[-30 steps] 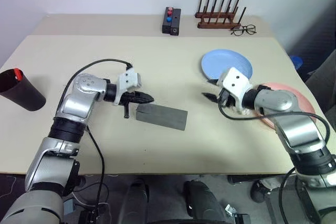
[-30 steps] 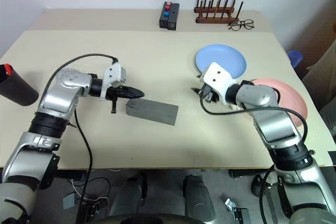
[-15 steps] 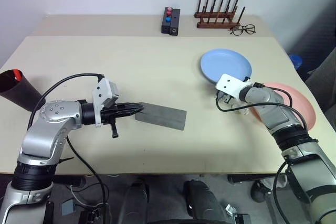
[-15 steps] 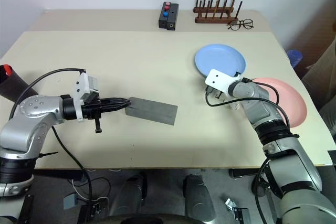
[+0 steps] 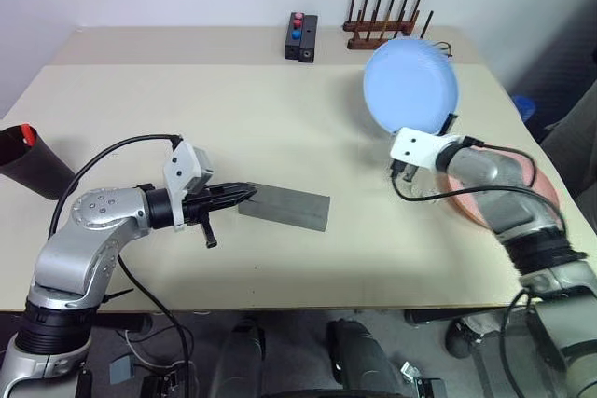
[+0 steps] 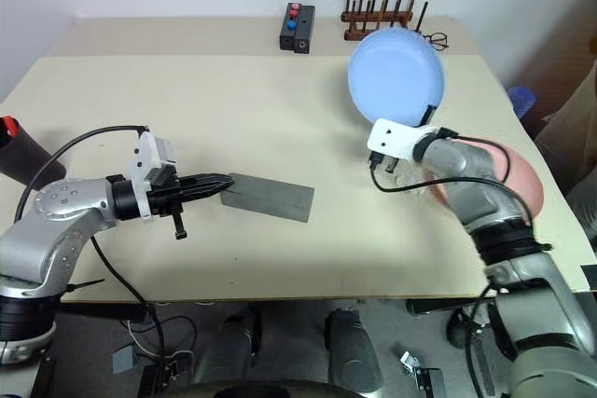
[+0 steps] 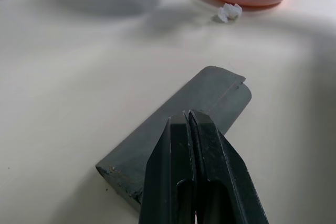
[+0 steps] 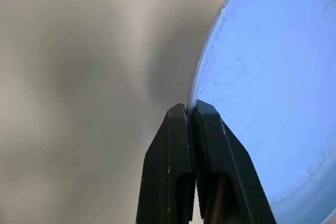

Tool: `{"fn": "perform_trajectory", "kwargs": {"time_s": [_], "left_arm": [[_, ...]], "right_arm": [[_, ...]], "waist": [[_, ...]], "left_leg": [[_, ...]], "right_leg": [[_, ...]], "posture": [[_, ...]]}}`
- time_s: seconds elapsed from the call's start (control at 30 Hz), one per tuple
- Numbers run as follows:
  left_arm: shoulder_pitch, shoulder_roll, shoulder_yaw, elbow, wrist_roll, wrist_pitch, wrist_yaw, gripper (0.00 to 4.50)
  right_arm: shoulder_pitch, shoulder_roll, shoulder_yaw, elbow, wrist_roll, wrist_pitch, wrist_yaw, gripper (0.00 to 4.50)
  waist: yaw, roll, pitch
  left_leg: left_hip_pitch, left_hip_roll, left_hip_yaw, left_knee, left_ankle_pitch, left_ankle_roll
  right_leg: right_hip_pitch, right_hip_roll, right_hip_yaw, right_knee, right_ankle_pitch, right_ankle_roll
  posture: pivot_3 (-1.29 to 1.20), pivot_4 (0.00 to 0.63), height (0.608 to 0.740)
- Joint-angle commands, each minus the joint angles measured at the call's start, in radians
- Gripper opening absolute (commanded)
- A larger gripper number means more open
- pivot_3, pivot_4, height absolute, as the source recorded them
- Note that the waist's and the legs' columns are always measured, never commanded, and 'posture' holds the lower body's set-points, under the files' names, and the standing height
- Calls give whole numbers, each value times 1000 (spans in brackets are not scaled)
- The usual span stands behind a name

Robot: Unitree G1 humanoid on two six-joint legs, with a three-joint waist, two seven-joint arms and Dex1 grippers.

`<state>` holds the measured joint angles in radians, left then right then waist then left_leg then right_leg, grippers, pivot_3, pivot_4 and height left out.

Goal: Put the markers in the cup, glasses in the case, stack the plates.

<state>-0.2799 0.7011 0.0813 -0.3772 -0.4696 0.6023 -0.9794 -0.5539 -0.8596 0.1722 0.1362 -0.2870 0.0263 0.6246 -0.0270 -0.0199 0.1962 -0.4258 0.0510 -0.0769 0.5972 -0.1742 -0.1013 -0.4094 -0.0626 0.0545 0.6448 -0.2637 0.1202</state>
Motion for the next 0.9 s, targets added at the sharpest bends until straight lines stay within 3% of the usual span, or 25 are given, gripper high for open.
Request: {"fn": "perform_trajectory", "kwargs": {"time_s": [0.03, 0.13, 0.3, 0.57, 0.67, 0.83, 0.9], "left_arm": [[-52, -32, -38, -1, -5, -27, 18, 0], [-80, -65, -85, -27, -27, -25, 7, 0], [-100, -105, -161, -50, -37, -32, -14, 0], [-116, -128, -209, -44, -33, -41, -12, 0], [-108, -113, -193, -45, -36, -39, -12, 0], [-87, -89, -168, -55, -48, -33, -9, 0], [-80, -81, -156, -55, -49, -32, -1, 0]], "right_arm": [[158, -152, -178, -230, 165, 108, 219, 36], [349, -253, -341, -344, 244, 198, 327, 36], [580, -283, -502, -399, 239, 270, 357, 36], [683, -288, -479, -350, 146, 261, 303, 36], [688, -292, -477, -344, 155, 264, 329, 938], [606, -273, -484, -380, 224, 283, 348, 3414], [542, -253, -471, -397, 270, 300, 351, 3414]], "waist": [[13, 0, 0], [16, 0, 0], [3, 1, -1], [6, 1, -1], [9, 1, -1], [5, 1, -1], [3, 1, -1]], "left_leg": [[0, 0, 0, 0, 0, 0], [0, 0, 0, 1, 0, 0], [3, 0, 3, 2, 0, 0], [4, 0, 4, 3, 0, 0], [3, 0, 4, 3, 0, 0], [3, 0, 4, 3, 0, 0], [3, 0, 4, 3, 0, 0]], "right_leg": [[0, 0, 0, 0, 0, 0], [2, 0, 0, -1, -1, -1], [2, 0, 3, 0, -1, -1], [3, 0, 4, 0, -1, -2], [3, 0, 4, 0, -1, -2], [2, 0, 4, 0, -1, -2], [2, 0, 4, 0, -1, -2]], "posture": [[0, 150, 738], [0, 150, 738], [0, 150, 738], [0, 150, 738], [0, 150, 738], [0, 150, 738], [0, 150, 738]]}}
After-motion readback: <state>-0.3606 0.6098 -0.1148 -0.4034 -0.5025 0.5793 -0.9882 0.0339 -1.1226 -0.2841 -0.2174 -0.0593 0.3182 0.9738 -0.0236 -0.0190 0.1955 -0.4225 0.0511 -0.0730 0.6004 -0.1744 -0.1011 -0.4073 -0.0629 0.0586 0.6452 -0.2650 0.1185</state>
